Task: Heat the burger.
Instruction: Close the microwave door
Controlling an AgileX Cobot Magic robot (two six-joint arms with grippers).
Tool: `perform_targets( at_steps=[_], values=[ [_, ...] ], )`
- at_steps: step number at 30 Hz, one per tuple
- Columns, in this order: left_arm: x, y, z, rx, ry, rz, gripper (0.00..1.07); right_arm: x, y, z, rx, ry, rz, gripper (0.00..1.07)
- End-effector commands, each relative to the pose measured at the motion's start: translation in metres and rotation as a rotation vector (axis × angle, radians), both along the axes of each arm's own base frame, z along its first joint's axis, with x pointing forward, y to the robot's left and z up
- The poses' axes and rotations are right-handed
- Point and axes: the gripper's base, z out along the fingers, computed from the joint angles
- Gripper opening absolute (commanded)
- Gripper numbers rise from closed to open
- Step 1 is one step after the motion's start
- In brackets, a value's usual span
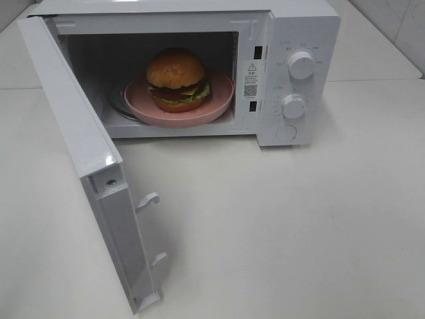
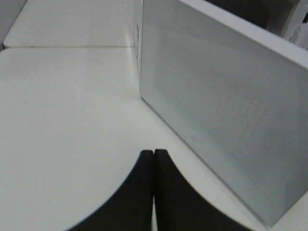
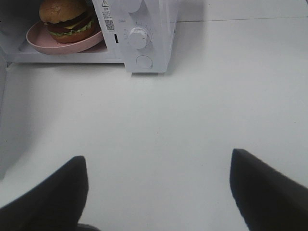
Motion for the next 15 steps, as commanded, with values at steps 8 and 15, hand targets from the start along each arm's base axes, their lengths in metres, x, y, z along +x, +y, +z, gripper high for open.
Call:
perform_targets(
  at_steps=[8, 15],
  values=[
    [0.036, -0.002, 0.010, 0.070, -0.102, -0.040, 0.00, -0.003, -0.001, -0.001, -0.009, -0.019, -0.002, 0.75],
    [0.088, -0.009, 0.005, 0.083, 0.009, -0.131, 0.00, -0.003, -0.001, -0.001, -0.009, -0.019, -0.002, 0.75]
  ],
)
